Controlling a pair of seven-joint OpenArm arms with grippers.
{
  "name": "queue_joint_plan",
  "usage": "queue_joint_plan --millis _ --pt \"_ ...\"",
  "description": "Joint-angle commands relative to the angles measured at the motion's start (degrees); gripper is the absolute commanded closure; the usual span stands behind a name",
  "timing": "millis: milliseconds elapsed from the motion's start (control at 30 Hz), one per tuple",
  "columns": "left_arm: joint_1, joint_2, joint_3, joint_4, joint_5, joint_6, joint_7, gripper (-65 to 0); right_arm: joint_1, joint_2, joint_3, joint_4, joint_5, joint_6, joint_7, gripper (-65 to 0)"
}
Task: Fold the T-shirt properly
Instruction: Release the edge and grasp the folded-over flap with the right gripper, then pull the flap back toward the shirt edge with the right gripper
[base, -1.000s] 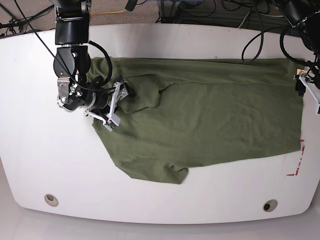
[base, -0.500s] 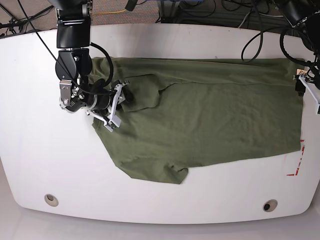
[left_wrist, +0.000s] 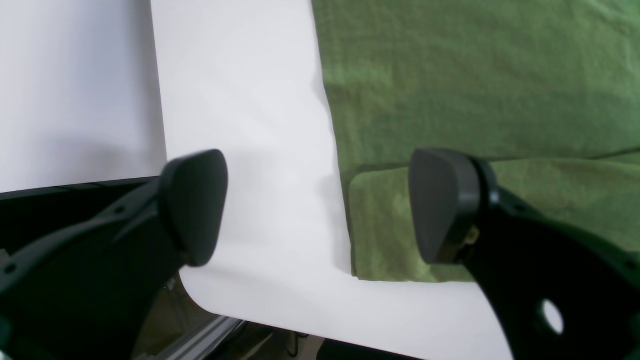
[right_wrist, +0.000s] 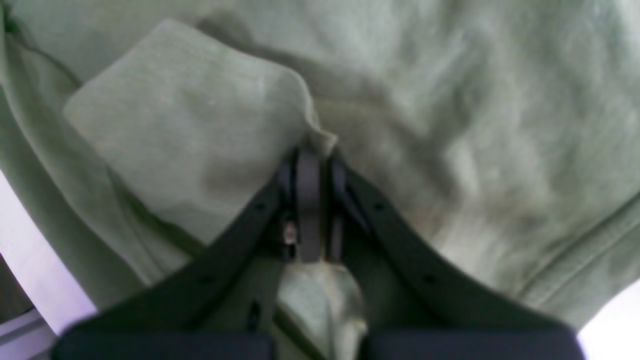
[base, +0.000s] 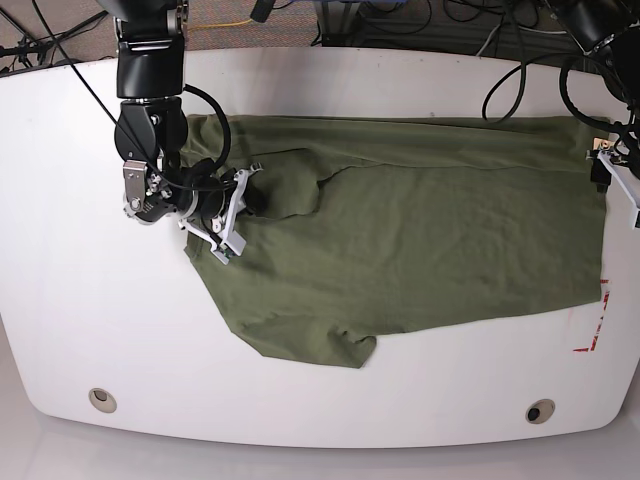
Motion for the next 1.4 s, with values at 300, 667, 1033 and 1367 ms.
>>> queue_joint_plan --millis 300,667,1033,1367 --pt "-0.62 -1.02 -0.15 0.75 -0.11 0.14 -0.64 -53.5 1.21 0.38 0.44 12.45 0.63 0.1 -5.32 0.0" --pt "-0.62 -1.02 1.79 0.75 -0.11 0.14 -0.64 -53.5 4.81 0.74 0.09 10.95 0.45 0.1 -5.32 0.0" --pt "-0.54 -1.02 1.79 0.75 -0.11 0.14 -0.64 -53.5 6.83 0.38 -0.09 8.58 0.45 0.1 -2.42 0.0" --pt "0.52 -0.93 1.79 0.84 -0.11 0.14 -0.64 -53.5 11.76 0.38 -0.09 0.58 0.45 0.1 -1.54 0.0"
